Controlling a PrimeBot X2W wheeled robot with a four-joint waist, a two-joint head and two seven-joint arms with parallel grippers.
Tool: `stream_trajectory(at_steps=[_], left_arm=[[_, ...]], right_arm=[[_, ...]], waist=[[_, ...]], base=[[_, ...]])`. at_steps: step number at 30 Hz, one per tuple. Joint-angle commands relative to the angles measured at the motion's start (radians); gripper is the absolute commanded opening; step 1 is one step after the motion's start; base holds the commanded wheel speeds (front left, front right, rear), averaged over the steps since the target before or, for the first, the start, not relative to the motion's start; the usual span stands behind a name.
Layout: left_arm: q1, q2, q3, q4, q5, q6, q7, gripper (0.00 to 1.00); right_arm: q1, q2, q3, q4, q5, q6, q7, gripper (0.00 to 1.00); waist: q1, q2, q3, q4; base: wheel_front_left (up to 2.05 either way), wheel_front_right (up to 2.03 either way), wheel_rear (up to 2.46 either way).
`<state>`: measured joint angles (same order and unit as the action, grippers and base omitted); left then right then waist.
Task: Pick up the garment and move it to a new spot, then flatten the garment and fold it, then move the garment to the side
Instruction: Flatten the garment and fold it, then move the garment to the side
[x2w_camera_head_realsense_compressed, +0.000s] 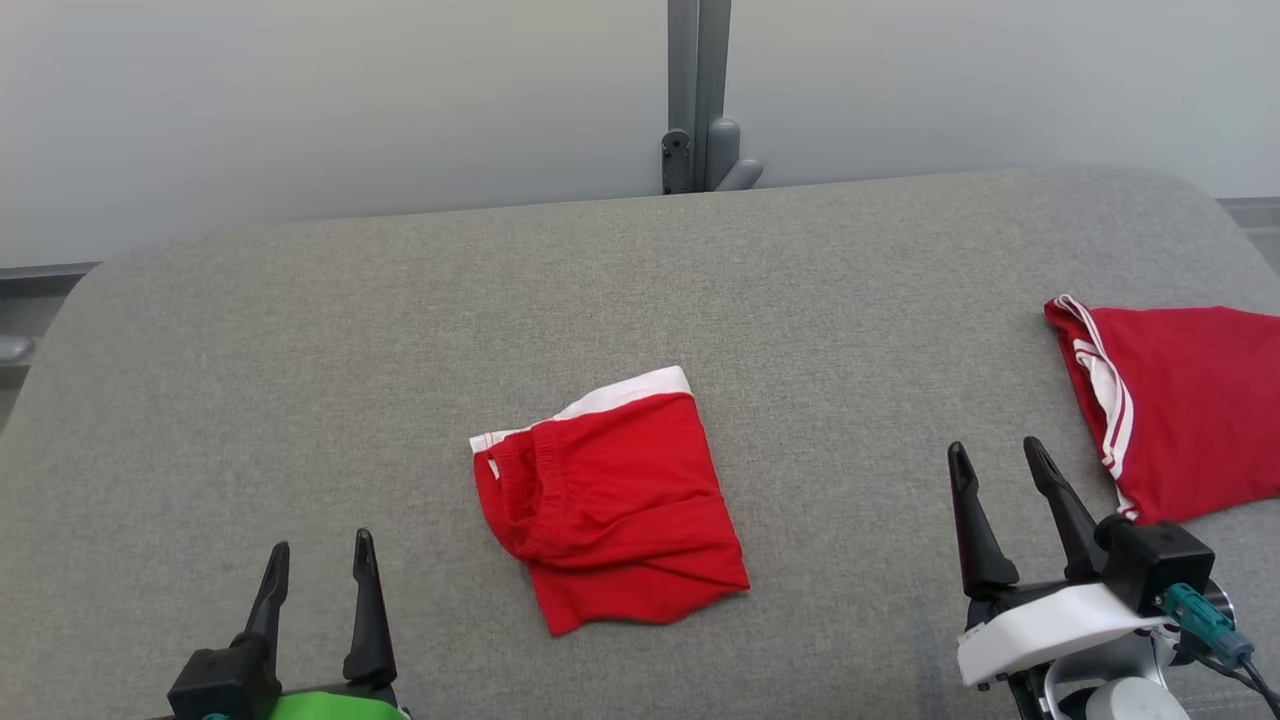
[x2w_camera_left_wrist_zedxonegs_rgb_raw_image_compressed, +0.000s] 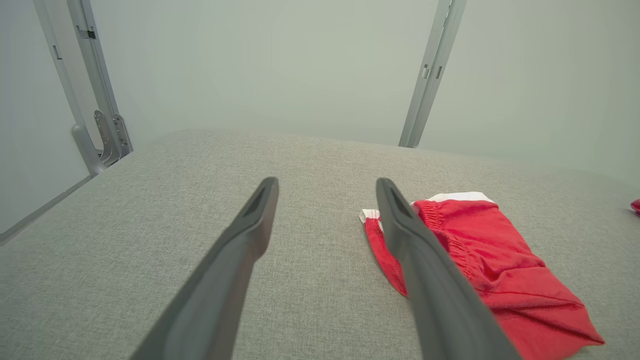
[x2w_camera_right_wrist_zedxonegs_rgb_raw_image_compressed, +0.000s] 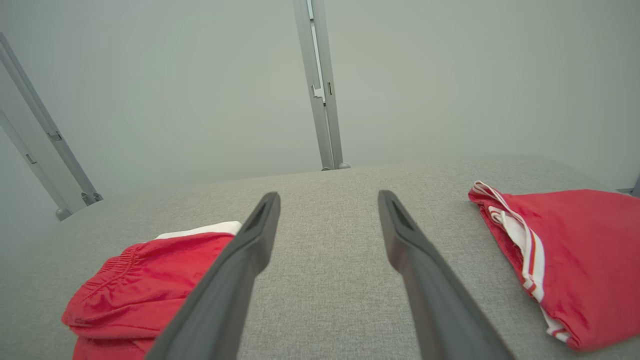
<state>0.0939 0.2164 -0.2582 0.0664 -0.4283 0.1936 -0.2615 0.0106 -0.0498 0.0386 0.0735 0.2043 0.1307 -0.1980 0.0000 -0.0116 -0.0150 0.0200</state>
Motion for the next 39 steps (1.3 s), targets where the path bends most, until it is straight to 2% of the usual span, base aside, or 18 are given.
stream_trajectory(at_steps=[1,12,18,21,28,31,39], left_arm=[[0.015,-0.001,0.010,-0.005,0.012,-0.007,-0.004,1.00],[0.011,-0.015,0.017,0.004,0.033,-0.019,-0.004,1.00],[-0.018,-0.024,0.015,0.007,0.044,-0.024,-0.003,1.00],[-0.026,-0.028,0.016,0.010,0.051,-0.027,-0.003,1.00],[-0.052,-0.042,0.019,0.017,0.065,-0.038,-0.003,1.00],[-0.060,-0.052,0.025,0.021,0.073,-0.043,-0.003,1.00],[-0.074,-0.074,0.036,0.032,0.087,-0.059,-0.003,1.00]], right_arm=[[0.015,-0.002,-0.002,-0.012,0.007,0.000,0.009,1.00],[0.000,-0.002,0.013,-0.016,0.015,0.000,0.067,1.00],[-0.074,-0.002,0.014,0.042,0.027,0.000,0.198,1.00],[-0.127,-0.002,0.019,0.093,0.076,0.000,0.277,1.00],[-0.250,-0.070,0.076,0.223,0.179,0.000,0.399,1.00],[-0.306,-0.107,0.132,0.299,0.273,0.000,0.472,1.00],[-0.398,-0.176,0.197,0.452,0.396,0.000,0.568,1.00]], waist=[[0.0000,0.0116,-0.005,0.005],[0.0000,0.0116,-0.006,0.025],[0.0000,0.0116,0.004,0.070],[0.0000,0.0116,0.010,0.104],[0.0000,0.0116,0.045,0.205],[0.0000,0.0116,0.064,0.261],[0.0000,0.0116,0.092,0.356]], base=[[0.00,0.00,0.00],[0.00,0.00,0.00],[0.00,0.00,0.00],[0.00,0.00,0.00],[0.00,0.00,0.00],[0.00,0.00,0.00],[0.00,0.00,0.00]])
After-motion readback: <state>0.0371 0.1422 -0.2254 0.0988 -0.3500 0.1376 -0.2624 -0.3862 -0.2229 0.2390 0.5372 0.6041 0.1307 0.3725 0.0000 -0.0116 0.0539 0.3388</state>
